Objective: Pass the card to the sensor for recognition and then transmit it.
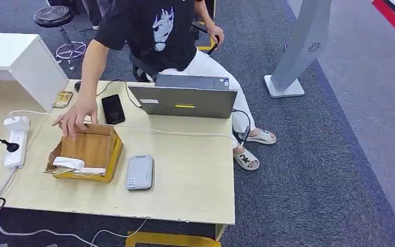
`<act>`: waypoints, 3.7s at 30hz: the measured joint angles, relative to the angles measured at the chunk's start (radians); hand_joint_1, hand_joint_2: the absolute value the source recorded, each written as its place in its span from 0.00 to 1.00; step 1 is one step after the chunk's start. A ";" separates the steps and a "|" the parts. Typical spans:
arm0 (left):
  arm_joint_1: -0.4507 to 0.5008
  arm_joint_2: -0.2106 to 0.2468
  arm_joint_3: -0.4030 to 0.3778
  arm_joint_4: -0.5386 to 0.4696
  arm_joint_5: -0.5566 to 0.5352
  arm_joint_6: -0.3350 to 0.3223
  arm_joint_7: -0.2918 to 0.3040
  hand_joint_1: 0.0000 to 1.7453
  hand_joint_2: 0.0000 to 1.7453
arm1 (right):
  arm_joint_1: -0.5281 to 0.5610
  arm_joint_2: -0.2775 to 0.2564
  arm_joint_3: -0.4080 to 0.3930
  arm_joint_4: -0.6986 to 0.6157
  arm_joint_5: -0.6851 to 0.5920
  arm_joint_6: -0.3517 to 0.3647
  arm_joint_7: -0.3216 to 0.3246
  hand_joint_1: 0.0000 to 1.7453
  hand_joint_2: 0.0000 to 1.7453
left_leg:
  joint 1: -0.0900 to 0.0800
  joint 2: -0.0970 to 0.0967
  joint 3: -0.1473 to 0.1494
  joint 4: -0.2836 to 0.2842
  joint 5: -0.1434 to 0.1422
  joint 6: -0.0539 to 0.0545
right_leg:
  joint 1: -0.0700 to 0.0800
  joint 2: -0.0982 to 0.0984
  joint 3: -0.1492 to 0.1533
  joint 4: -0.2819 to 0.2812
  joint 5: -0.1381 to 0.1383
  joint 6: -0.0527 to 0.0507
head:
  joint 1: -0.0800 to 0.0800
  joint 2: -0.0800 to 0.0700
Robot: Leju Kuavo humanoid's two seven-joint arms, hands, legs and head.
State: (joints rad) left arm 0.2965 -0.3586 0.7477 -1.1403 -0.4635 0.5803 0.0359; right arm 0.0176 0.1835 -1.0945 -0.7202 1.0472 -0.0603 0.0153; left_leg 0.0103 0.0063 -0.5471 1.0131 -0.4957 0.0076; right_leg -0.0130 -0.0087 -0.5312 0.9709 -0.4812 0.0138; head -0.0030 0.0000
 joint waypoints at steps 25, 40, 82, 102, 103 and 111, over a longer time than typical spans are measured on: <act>-0.039 0.005 0.077 -0.185 0.132 0.042 -0.271 0.00 1.00 | -0.014 -0.015 -0.003 0.107 0.032 -0.046 -0.048 0.00 1.00 | 0.000 0.000 0.000 0.000 0.000 0.000 | 0.000 0.000 0.000 0.000 0.000 0.000 | 0.000 0.000; -0.060 0.007 0.129 -0.203 0.177 0.089 -0.293 0.00 1.00 | -0.020 -0.023 -0.003 0.137 0.036 -0.051 -0.050 0.00 1.00 | 0.000 0.000 0.000 0.000 0.000 0.000 | 0.000 0.000 0.000 0.000 0.000 0.000 | 0.000 0.000; -0.044 0.028 -0.150 -0.873 0.383 -0.011 -0.657 0.00 1.00 | -0.029 -0.005 0.051 0.114 0.102 -0.021 -0.026 0.00 1.00 | 0.000 0.000 0.000 0.000 0.000 0.000 | 0.000 0.000 0.000 0.001 0.000 0.000 | 0.000 0.000; -0.129 0.293 -0.504 -0.891 0.474 0.011 -0.534 0.00 1.00 | -0.021 0.007 0.113 0.106 0.103 -0.006 -0.007 0.00 1.00 | 0.001 0.000 0.001 0.001 0.002 -0.001 | 0.000 0.000 0.000 0.002 0.001 -0.001 | 0.000 0.000; -0.131 0.302 -0.512 -0.890 0.476 0.008 -0.529 0.00 1.00 | -0.019 0.007 0.115 0.106 0.103 -0.006 -0.007 0.00 1.00 | 0.001 0.000 0.001 0.001 0.002 -0.001 | 0.000 0.000 -0.001 0.002 0.001 -0.001 | 0.000 0.000; -0.190 0.377 -0.594 -0.861 0.502 -0.087 -0.473 0.00 1.00 | -0.007 0.005 0.117 0.107 0.074 0.013 -0.005 0.00 1.00 | 0.001 0.000 0.000 0.001 0.002 -0.001 | 0.000 0.001 -0.001 0.002 0.001 -0.001 | 0.000 0.000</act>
State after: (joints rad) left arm 0.1065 0.0179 0.1537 -2.0008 0.0385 0.4929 -0.4368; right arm 0.0108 0.1881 -0.9777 -0.6130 1.1215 -0.0477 0.0107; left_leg 0.0108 0.0068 -0.5468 1.0140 -0.4940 0.0062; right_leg -0.0126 -0.0081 -0.5322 0.9727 -0.4801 0.0128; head -0.0030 0.0000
